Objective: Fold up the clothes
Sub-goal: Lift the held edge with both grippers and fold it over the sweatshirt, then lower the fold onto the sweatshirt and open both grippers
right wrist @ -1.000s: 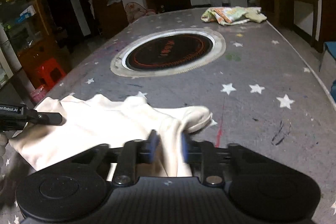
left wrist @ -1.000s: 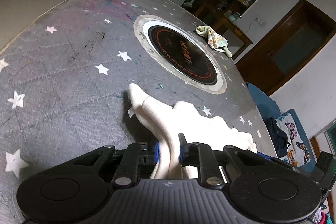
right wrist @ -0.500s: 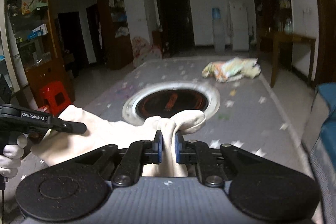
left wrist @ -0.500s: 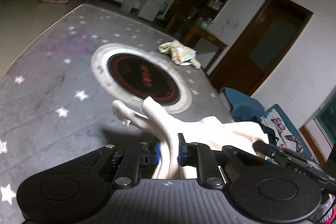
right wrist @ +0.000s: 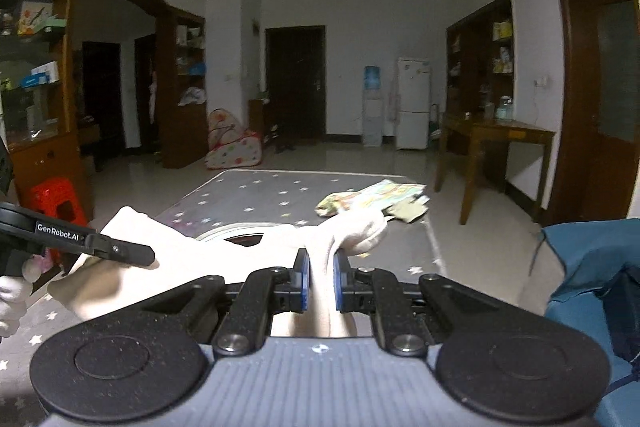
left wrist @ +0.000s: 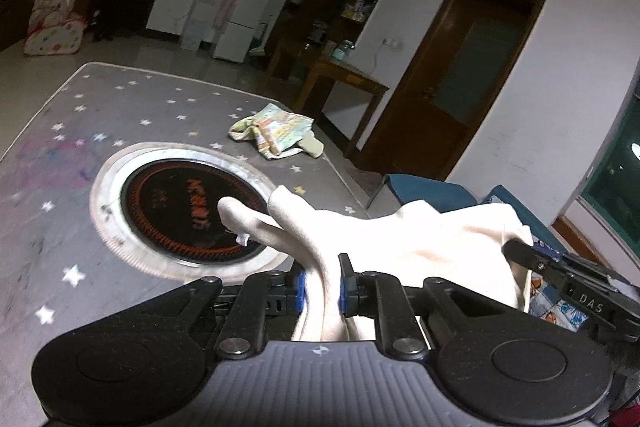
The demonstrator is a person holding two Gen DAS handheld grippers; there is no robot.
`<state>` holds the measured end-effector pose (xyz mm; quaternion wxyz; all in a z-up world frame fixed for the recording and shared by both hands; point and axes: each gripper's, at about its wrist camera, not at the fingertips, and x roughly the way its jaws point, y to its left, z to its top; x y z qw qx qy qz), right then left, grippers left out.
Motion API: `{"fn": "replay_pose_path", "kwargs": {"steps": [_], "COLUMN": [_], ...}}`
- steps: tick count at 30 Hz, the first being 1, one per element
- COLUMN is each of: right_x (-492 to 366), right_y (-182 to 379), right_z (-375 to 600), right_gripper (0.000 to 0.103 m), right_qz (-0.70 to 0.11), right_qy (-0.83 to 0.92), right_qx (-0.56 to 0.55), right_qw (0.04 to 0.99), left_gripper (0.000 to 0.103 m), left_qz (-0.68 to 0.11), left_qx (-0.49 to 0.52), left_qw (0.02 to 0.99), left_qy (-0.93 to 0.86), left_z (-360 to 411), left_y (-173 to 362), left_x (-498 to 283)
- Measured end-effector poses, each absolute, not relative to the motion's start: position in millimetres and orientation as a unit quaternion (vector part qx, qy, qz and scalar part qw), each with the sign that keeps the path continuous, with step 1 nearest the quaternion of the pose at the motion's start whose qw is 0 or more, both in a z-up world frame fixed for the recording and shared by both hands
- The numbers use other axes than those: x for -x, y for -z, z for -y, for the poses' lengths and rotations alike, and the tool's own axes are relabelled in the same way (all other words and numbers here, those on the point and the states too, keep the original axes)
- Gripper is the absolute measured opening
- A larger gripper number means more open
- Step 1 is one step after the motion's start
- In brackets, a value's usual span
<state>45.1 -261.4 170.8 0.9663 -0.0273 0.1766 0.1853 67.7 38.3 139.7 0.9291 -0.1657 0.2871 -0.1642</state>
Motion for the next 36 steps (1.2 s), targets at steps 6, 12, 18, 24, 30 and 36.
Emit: {"fn": "replay_pose_path", "kwargs": {"steps": [6,12,18,24,30,36], "right_x": [-63,-83,-99,-116,-121,-123], "right_y": [-149,-118,-86,-53,-43,-53], "right_z": [272,281,282,283,287,271], "right_gripper": [0.01,0.01,0.01,0.011,0.022,0.025], "right_qz": [-0.202,-0.234,-0.273,-0.316,-0.332,-0.315], "right_qy": [-0.165,-0.148,-0.138,-0.123,-0.087,-0.115], "right_qx": [0.024,0.016,0.018,0.015,0.026,0.025], "right_qw": [0.965,0.961,0.952,0.94,0.939,0.942], "left_gripper": [0.016,0.016,0.017,0.025,0.027,0.025], "left_qz": [-0.314,-0.342,-0.373,-0.398,-0.396,-0.363], "left_qx": [0.147,0.141,0.134,0.129,0.11,0.103], "left_qw": [0.923,0.913,0.904,0.898,0.907,0.917], "left_qy": [0.164,0.169,0.162,0.137,0.096,0.133], "left_z": [-17,-5,-2,-16,-34,-21], "left_y": [-118,-91,-62,-37,-33,-51], "left_x": [-94,-113,-125,-132,-133,-135]}}
